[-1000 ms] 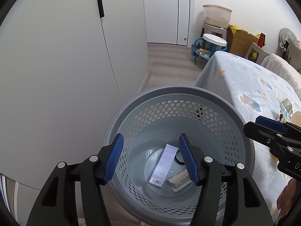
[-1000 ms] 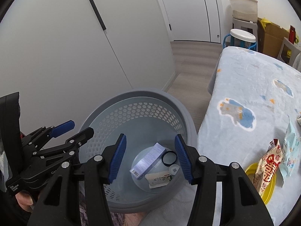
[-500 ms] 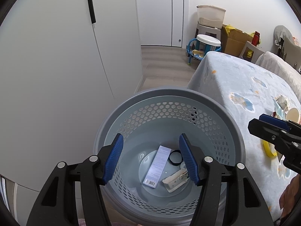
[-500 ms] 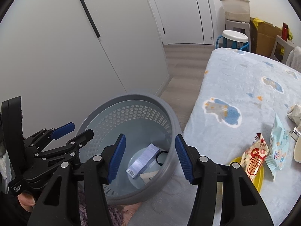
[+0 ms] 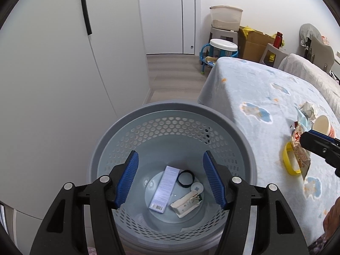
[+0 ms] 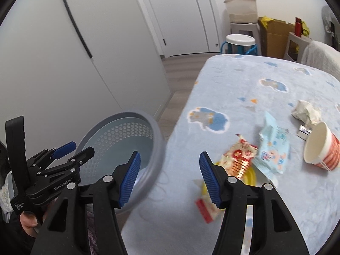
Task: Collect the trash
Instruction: 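Move both grippers back over the bed toward the snack wrapper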
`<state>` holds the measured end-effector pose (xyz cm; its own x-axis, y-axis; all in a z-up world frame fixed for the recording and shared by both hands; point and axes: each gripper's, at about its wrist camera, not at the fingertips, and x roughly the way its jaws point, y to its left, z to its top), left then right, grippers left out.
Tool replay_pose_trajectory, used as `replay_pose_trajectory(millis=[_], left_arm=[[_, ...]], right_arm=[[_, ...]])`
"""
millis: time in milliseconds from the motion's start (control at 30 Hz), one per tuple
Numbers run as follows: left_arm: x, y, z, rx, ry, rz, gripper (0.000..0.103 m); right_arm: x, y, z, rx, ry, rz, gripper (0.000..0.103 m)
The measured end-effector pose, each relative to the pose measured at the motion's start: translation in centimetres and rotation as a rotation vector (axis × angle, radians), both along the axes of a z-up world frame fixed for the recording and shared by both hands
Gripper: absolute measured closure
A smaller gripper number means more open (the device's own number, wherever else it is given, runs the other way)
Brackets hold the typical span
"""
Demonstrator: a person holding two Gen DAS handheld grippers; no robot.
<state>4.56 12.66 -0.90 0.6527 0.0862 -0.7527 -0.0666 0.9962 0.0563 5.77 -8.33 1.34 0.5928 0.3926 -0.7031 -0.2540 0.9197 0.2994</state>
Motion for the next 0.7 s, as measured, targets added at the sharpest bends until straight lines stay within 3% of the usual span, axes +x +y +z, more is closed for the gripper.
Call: replay_pose_trajectory(millis=[367, 700], left_arm=[[-0.2, -4.7, 0.1, -0.007, -0.005, -0.096, 0.04], [-0.5, -8.9, -0.1, -0.012, 0.007, -0.184, 0.04]], right_arm=[[-2.2, -6.3, 0.2, -0.003, 0.004, -0.139, 0.046], [-2.6, -9.7, -0.3, -0.014, 0.027, -0.193, 0.046]])
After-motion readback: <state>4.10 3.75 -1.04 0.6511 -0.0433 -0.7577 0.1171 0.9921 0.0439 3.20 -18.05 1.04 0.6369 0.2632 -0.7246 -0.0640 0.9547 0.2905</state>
